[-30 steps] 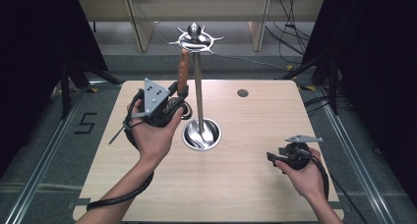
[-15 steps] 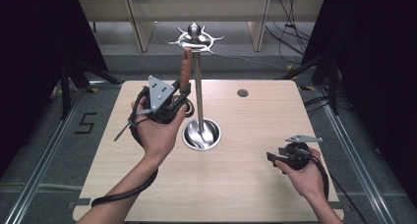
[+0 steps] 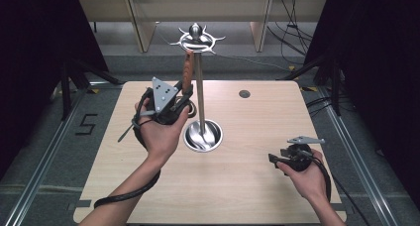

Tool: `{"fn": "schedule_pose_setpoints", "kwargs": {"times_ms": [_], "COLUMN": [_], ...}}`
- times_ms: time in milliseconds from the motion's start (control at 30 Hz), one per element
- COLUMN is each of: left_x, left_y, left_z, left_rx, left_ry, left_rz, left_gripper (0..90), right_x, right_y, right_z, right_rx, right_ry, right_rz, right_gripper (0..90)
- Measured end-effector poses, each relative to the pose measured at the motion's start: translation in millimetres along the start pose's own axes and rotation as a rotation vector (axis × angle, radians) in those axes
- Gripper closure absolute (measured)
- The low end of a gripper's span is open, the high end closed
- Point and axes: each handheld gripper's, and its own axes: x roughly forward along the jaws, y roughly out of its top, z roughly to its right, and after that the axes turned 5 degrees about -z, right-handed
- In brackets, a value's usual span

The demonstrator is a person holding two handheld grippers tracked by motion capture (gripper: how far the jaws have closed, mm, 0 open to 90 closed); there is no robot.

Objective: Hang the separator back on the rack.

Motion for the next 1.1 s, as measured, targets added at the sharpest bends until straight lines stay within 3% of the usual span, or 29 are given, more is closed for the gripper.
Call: {"fn": "schedule_pose_setpoints", "kwargs": {"times_ms": [333,367,400,567,767,833,933,1100], "left_x": [0.9,0.4,-0.2,-3.8,-20.8,-25.3,-31.5,-38.2], "left_y": [-1.5,-1.7,-1.8,0.2,-1.9,-6.7,-18.8,-49.7], "left_z": [-1.1,-0.9,-0.9,-3.6,-12.0,-17.7,-29.1,-55.6], "left_rx": [0.016,0.014,0.015,0.015,0.032,0.026,0.045,0.041], "left_ry": [-0.007,-0.011,-0.014,-0.089,-0.137,-0.167,-0.176,-0.130], "left_rz": [-0.005,-0.003,-0.001,-0.010,-0.032,-0.053,-0.103,-0.164], "left_gripper": [67.3,67.1,66.8,60.1,53.0,50.7,48.4,47.4], "right_x": [-0.1,2.5,2.9,0.9,0.1,0.4,-0.1,2.0], "right_y": [0.0,-0.8,-0.2,0.4,0.3,0.3,0.3,0.0], "right_z": [0.0,2.9,3.5,2.6,2.5,2.4,2.5,2.3], "right_rx": [0.000,-0.037,-0.041,-0.032,-0.029,-0.027,-0.029,-0.024], "right_ry": [-0.001,-0.006,0.007,-0.010,-0.006,-0.011,-0.007,0.004], "right_rz": [0.000,0.022,0.037,0.024,0.023,0.024,0.024,0.027], "right_gripper": [45.9,45.8,45.9,45.9,45.9,45.9,45.8,45.9]}}
